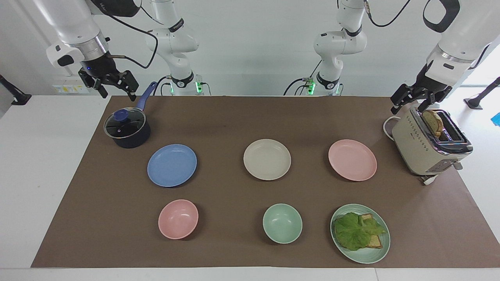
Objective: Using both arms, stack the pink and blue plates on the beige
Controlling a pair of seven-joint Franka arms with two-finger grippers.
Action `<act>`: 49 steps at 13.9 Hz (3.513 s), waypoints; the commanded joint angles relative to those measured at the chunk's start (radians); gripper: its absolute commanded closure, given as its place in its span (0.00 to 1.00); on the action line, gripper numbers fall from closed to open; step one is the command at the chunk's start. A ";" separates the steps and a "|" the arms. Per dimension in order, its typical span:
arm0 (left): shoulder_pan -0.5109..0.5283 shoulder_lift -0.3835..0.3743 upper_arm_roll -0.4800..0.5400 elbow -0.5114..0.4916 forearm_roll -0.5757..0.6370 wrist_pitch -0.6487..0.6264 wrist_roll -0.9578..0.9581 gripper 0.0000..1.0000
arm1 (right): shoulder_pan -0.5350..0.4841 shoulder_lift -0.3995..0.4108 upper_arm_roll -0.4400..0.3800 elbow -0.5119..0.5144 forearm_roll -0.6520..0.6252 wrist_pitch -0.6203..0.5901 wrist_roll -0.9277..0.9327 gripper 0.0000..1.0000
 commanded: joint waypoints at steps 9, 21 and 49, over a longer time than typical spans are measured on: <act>0.011 -0.046 0.010 -0.239 0.012 0.144 -0.007 0.00 | -0.008 -0.029 0.006 -0.031 -0.008 0.007 0.020 0.00; 0.047 0.048 0.013 -0.523 0.014 0.511 0.001 0.00 | -0.010 -0.029 0.006 -0.031 -0.008 0.013 0.017 0.00; 0.045 0.145 0.007 -0.478 0.014 0.427 0.012 1.00 | -0.010 -0.030 0.006 -0.037 -0.008 0.013 0.024 0.00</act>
